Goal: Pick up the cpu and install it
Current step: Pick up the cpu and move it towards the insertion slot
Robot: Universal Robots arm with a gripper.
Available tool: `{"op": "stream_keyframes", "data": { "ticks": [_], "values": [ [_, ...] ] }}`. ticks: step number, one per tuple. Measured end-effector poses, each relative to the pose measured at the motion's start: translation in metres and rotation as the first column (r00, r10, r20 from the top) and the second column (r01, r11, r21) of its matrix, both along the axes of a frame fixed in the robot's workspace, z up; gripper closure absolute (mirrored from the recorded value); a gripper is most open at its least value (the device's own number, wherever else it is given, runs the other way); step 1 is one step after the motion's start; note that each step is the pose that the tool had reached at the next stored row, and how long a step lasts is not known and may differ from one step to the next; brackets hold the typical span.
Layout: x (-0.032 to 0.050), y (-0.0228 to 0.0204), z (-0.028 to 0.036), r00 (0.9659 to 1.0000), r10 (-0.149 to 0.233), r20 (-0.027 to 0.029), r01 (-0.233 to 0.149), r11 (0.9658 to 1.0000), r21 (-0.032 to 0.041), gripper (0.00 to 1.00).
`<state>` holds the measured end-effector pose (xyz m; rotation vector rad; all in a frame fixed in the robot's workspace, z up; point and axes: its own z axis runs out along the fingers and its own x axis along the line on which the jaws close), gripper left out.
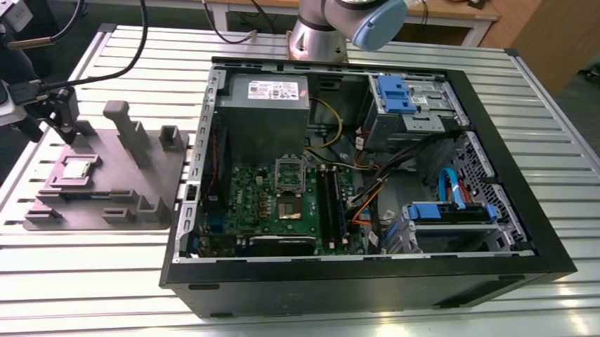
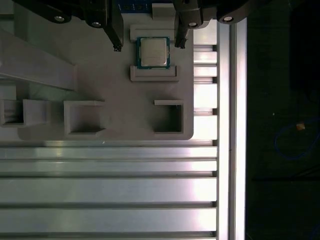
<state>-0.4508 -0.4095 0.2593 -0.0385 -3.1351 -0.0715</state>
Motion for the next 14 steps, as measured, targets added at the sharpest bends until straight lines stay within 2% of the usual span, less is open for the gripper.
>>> {"op": "stream_keyframes", "data": {
  "ticks": [8, 11, 14],
  "values": [
    [0.0, 0.0, -0.0003, 1.0, 0.001, 0.0001, -0.001, 1.0, 0.0, 0.47],
    [0.0, 0.0, -0.0012, 0.9995, 0.032, 0.0, -0.032, 0.9995, -0.0001, 0.47],
    [0.0001, -0.001, -0.0034, 0.9994, 0.034, 0.0002, -0.034, 0.9994, 0.0001, 0.47]
  ]
}}
